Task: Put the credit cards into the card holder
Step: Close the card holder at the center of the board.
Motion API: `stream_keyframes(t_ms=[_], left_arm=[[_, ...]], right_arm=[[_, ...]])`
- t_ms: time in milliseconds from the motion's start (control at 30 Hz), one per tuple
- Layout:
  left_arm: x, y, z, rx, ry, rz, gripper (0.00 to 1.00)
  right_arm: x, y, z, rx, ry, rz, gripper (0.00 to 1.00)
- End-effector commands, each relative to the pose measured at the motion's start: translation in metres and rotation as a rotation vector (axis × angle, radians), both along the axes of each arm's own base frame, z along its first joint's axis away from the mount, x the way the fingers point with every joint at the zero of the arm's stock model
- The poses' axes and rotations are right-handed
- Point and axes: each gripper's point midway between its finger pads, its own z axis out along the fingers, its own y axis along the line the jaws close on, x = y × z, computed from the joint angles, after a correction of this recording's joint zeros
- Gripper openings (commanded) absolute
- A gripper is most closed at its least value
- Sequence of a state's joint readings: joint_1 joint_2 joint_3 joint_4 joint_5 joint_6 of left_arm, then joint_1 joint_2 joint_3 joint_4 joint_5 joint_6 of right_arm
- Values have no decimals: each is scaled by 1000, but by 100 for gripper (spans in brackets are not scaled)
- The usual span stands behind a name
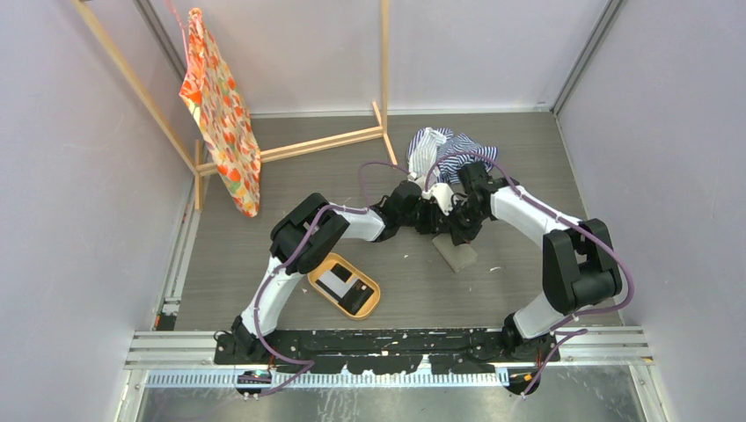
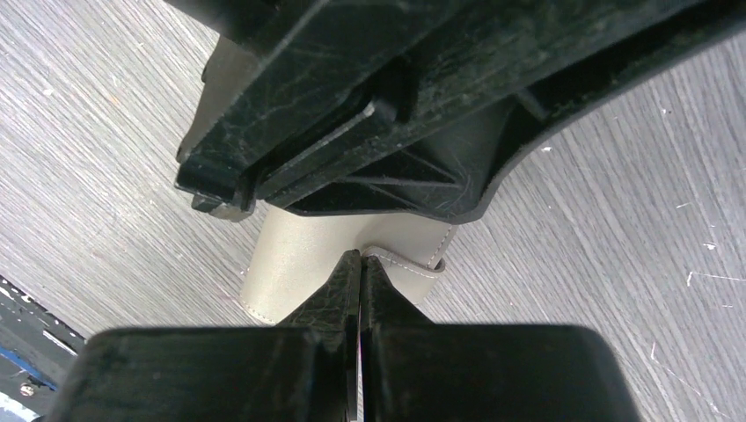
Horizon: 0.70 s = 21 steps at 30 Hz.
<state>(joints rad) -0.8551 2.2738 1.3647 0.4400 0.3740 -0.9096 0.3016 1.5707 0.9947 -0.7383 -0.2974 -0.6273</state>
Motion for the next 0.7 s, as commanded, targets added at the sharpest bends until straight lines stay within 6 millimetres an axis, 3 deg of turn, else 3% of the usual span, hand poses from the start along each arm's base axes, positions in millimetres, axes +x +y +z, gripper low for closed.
stream_keyframes(t_ms=[0,667], left_arm=[[-60,63,-126,366,226,-47,25],[-60,62,-126,362,228,-47,24]], right_arm=[[-18,0,-13,-45,67,30,1],[-38,-18,-21,-130,84,55,1]])
